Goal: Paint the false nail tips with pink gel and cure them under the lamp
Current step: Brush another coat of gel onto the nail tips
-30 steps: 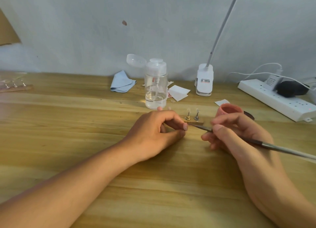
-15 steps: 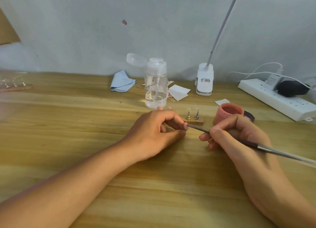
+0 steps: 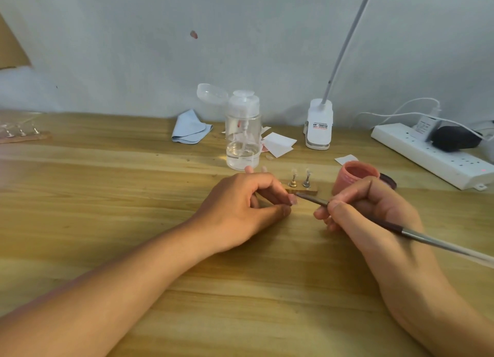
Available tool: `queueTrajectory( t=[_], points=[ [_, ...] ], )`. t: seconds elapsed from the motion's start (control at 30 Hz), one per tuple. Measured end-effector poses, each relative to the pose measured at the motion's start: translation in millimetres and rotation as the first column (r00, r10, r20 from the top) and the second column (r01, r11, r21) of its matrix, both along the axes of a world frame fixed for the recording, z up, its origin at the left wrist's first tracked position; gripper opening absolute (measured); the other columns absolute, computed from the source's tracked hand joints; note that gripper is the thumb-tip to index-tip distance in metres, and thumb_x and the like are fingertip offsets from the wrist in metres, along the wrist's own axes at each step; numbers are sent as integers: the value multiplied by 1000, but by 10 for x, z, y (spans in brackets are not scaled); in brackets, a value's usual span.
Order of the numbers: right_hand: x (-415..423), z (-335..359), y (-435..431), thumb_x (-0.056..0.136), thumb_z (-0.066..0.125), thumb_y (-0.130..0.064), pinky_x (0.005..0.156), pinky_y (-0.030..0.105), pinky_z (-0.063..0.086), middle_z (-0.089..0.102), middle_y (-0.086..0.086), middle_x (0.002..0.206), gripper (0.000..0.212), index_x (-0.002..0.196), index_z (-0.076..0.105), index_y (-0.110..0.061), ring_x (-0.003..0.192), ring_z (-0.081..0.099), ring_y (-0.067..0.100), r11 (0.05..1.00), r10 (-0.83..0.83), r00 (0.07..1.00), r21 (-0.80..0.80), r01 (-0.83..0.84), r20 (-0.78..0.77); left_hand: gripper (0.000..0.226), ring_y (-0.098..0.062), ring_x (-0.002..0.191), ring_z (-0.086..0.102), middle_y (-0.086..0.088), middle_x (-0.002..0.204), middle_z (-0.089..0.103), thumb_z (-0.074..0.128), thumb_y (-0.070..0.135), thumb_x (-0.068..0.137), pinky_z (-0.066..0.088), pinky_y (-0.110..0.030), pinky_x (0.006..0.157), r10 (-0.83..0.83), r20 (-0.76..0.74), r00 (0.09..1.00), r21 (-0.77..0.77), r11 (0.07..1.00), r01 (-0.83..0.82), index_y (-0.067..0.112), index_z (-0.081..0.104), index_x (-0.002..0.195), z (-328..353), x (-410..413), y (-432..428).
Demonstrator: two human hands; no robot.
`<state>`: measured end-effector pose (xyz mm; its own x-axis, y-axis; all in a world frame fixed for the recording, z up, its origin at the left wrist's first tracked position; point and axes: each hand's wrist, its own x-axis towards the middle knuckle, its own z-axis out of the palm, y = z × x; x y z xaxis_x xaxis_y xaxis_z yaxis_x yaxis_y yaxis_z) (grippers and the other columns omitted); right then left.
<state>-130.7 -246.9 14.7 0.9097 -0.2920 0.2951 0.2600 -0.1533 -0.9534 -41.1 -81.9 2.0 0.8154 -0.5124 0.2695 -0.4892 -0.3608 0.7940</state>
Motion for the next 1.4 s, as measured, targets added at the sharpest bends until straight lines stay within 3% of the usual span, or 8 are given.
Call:
queueTrajectory(
  t=[0.23, 0.43, 0.47, 0.5, 0.63, 1.3, 1.37, 1.4],
  points=[
    [21, -10, -13, 84, 69, -1, 67, 31, 48, 73, 8, 71, 20, 73, 56, -11, 63, 63, 8, 999, 9, 1000, -50, -9, 2, 9, 0, 35, 35, 33, 56, 58, 74, 11, 86, 27, 5, 52, -5, 25, 1000, 17, 1000, 4, 20, 72, 85, 3, -2, -7],
    [13, -2, -8, 66, 64, -21, 69, 42, 42, 63, 23, 71, 15, 75, 56, -12, 66, 54, 26, 999, 3, 1000, -41, -3, -3, 4, 0, 34, 33, 33, 49, 53, 74, 12, 88, 33, -9, 53, 1, 29, 1000, 15, 1000, -2, 16, 74, 90, 33, -31, -16],
    [14, -3, -6, 66, 63, -21, 69, 42, 41, 62, 24, 72, 15, 75, 56, -12, 66, 53, 26, 999, 6, 1000, -48, -6, -8, 5, 0, 33, 33, 34, 47, 50, 74, 13, 88, 16, -25, 61, 5, 27, 1000, 18, 1000, -6, 17, 74, 90, 41, -44, -17],
    [15, -5, -6, 65, 63, -20, 68, 42, 41, 61, 24, 71, 14, 75, 56, -13, 67, 53, 26, 999, 7, 1000, -52, -7, -10, 6, 0, 33, 33, 34, 45, 49, 74, 13, 88, 27, -30, 101, 11, 28, 1000, 24, 1000, -11, 19, 73, 89, 50, -58, -16],
    [36, -23, 1, 64, 62, -18, 67, 36, 41, 62, 23, 73, 11, 74, 57, -14, 67, 55, 31, 996, 9, 1000, -90, -10, -15, 6, -2, 34, 34, 33, 42, 47, 73, 14, 88, 27, -48, 107, 44, 28, 999, 54, 998, -45, 20, 74, 90, 83, -90, -22],
    [37, -16, -42, 69, 57, -11, 62, 37, 42, 56, 20, 71, 7, 71, 52, -14, 60, 50, 22, 999, -52, 989, 11, 51, 136, 9, -2, 39, 37, 31, 69, 65, 74, 18, 87, 30, -45, 108, 49, -14, 999, 20, 999, -49, 27, 75, 88, 45, -62, -26],
    [35, 25, -77, 78, 59, -5, 62, 25, 47, 60, 8, 73, 12, 80, 51, -14, 56, 53, 11, 991, -127, 959, 60, 116, 253, 11, -1, 41, 39, 28, 77, 68, 73, 20, 88, 38, -24, 97, 34, 4, 999, 4, 999, -34, 31, 73, 87, 28, -46, -17],
    [36, 43, -107, 85, 59, -2, 59, 18, 47, 63, -2, 70, 15, 84, 50, -14, 54, 54, 4, 985, -173, 942, 74, 158, 287, 12, -1, 41, 39, 26, 81, 69, 73, 20, 88, 35, -16, 72, 25, 16, 1000, 0, 1000, -25, 32, 72, 86, 23, -41, -13]
  ],
)
